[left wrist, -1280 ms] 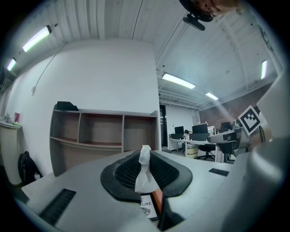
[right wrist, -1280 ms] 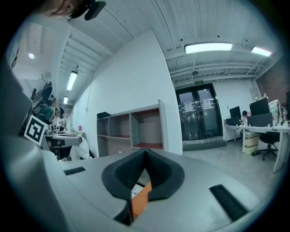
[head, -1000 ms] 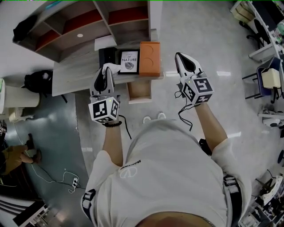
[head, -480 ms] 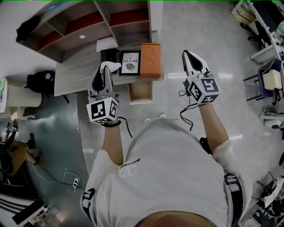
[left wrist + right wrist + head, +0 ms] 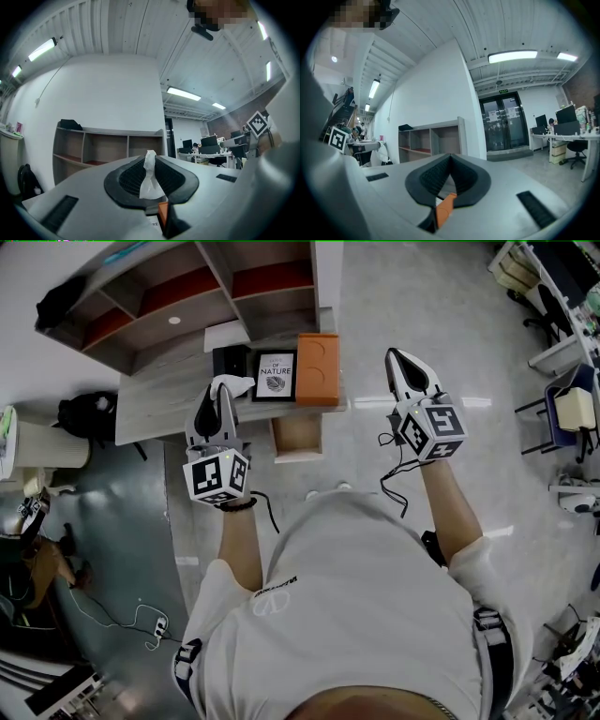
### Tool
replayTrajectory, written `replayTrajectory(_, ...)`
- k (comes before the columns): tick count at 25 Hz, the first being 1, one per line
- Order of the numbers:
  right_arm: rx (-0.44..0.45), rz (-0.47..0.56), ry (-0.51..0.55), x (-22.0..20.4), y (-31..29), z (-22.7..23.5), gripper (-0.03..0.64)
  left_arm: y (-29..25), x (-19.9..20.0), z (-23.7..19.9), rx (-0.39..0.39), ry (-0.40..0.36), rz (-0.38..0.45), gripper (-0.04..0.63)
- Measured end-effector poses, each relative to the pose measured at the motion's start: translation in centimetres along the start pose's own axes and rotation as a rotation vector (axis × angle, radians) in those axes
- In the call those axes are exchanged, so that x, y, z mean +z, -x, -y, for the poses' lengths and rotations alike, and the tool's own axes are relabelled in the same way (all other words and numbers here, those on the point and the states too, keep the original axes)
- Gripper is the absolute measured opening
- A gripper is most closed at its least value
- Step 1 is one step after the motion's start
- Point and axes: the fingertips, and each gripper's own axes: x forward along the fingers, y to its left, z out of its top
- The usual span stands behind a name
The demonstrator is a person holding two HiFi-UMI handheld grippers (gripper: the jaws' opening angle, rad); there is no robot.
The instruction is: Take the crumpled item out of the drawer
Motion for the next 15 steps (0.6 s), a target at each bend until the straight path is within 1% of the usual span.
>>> replayTrajectory(6,-0.004,0.003,0.021,-0.01,-0.06,-0.13,0.000,0.26,-0.09,-0.05,0.003,-0.001,0.000,0.060)
replayTrajectory(15,0.003,-0.004,0.018,-0.31,0.11,-0.50,0.000,0.62,-0.04,0.00,-0.003,0.000,0.001,0.059)
